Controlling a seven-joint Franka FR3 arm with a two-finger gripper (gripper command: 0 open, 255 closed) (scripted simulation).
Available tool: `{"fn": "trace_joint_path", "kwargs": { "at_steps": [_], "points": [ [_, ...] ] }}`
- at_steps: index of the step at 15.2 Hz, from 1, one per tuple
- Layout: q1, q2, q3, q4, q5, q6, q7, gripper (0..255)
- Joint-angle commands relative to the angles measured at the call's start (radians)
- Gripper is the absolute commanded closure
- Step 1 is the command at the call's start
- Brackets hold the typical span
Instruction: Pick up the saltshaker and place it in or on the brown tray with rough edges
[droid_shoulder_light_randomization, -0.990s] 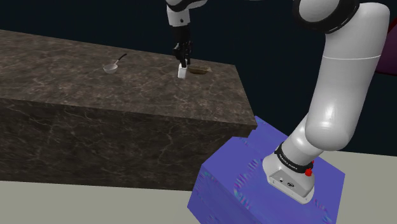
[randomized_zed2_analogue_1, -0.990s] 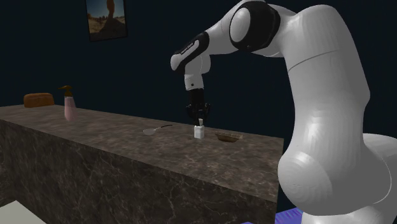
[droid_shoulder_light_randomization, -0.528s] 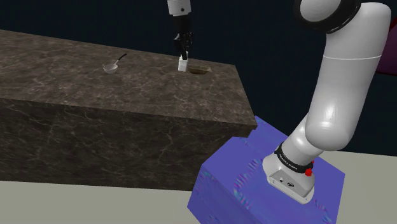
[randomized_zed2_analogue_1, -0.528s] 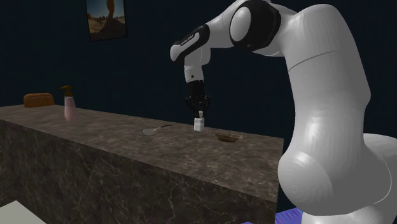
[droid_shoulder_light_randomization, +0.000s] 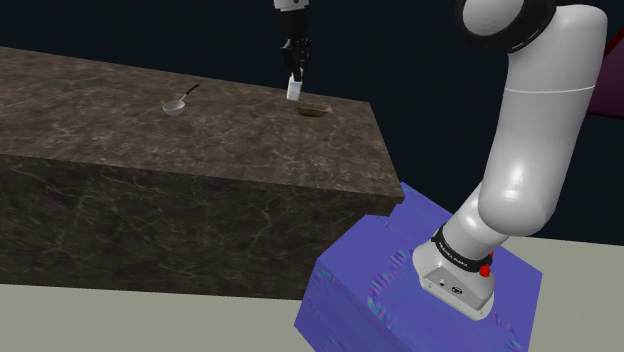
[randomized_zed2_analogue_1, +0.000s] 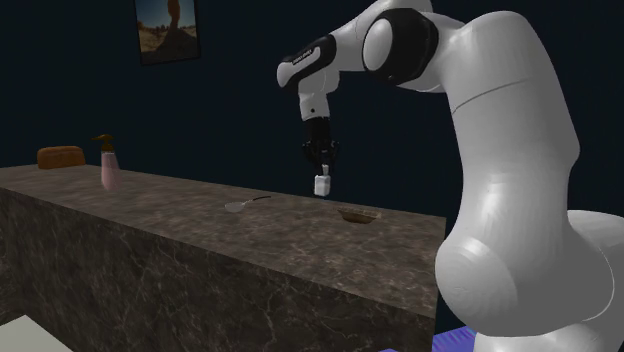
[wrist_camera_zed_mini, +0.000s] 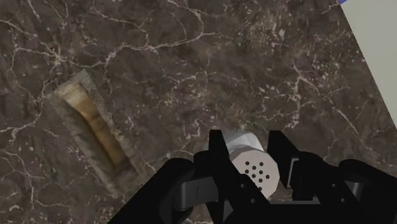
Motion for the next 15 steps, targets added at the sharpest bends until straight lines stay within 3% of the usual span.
{"fn": "trace_joint_path", "kwargs": {
  "at_steps": [1,8,9,10,15],
  "points": [
    [-0.025,0.026,-0.014,0.056,-0.008,-0.026,-0.044,255],
    [-0.108,0.181,-0.058,0.344,-0.034,-0.146,-0.190,255],
    [-0.119,0.217,-0.064,0.410,-0.037,-0.173,-0.212,255],
    [-0.140,0.312,-0.077,0.583,-0.044,-0.246,-0.257,255],
    [-0.146,0.248,-0.072,0.405,-0.041,-0.133,-0.241,255]
  ]
}}
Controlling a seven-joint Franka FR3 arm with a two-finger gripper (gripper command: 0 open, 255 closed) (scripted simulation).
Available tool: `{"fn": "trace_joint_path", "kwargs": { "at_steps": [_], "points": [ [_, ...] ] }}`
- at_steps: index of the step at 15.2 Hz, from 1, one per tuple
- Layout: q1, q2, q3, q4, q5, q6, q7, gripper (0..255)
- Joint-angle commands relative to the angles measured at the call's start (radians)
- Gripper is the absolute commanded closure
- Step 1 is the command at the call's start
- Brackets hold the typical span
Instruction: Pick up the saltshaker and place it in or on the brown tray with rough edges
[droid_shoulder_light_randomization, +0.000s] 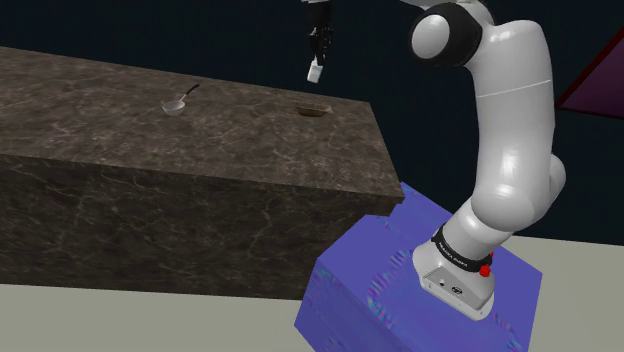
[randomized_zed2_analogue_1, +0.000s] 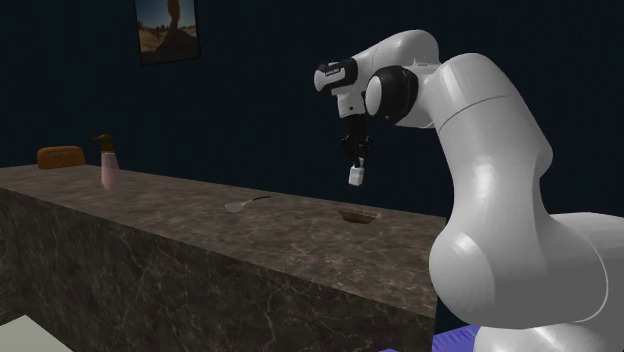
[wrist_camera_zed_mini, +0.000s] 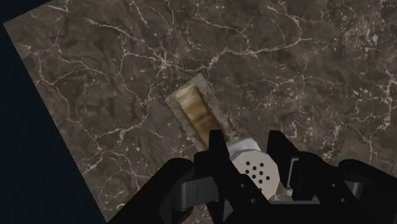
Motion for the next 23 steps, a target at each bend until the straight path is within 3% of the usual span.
{"fn": "trace_joint_path", "kwargs": {
  "at_steps": [1,15,23],
  "points": [
    [-0.003,-0.017,0.001,-0.055,0.001,0.039,0.003,255],
    [-0.012,-0.053,0.004,-0.303,0.003,0.249,0.030,255],
    [-0.012,-0.053,0.004,-0.308,0.003,0.254,0.030,255]
  ]
}}
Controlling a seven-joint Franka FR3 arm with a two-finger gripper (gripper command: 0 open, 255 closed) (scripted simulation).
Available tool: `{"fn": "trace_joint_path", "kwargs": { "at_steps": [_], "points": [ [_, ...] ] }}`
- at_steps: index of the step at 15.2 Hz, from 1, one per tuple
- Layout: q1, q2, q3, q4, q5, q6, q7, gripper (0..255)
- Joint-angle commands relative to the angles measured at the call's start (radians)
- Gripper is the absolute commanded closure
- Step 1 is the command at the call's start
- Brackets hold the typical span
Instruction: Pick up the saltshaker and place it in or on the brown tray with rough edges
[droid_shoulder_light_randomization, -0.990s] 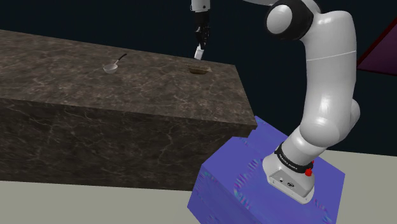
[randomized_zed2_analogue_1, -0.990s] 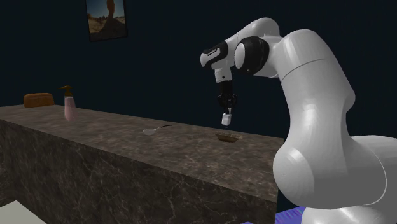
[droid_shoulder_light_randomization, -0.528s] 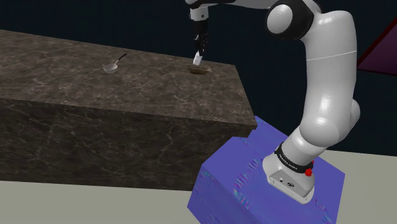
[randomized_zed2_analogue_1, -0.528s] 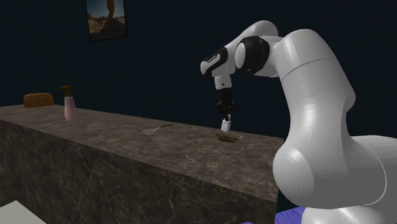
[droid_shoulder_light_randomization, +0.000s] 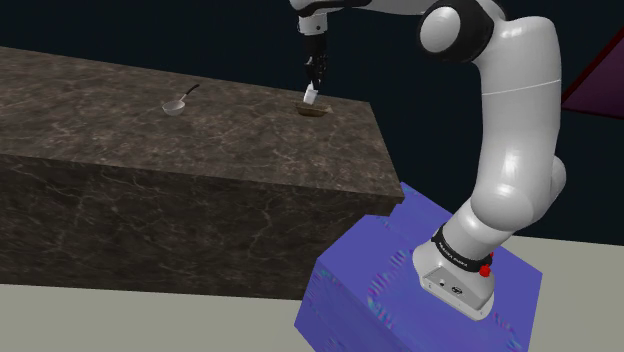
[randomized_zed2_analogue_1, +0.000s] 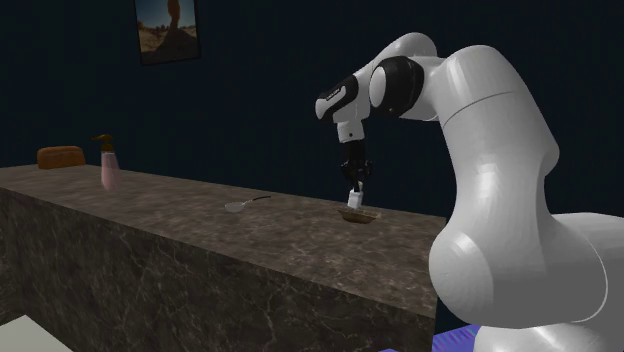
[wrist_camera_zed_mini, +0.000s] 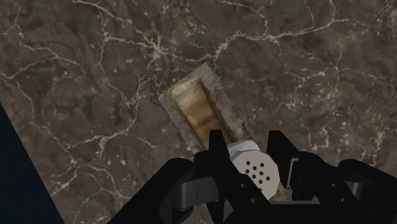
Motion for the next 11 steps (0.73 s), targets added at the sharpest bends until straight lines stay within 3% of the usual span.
{"fn": "trace_joint_path", "kwargs": {
  "at_steps": [1,6,10,11],
  "points": [
    [0.000,0.000,0.000,0.000,0.000,0.000,0.000,0],
    [0.000,0.000,0.000,0.000,0.000,0.000,0.000,0],
    [0.016,0.091,-0.002,0.273,-0.001,-0.182,-0.013,0],
    [0.016,0.091,-0.002,0.274,-0.001,-0.182,-0.013,0]
  ]
}}
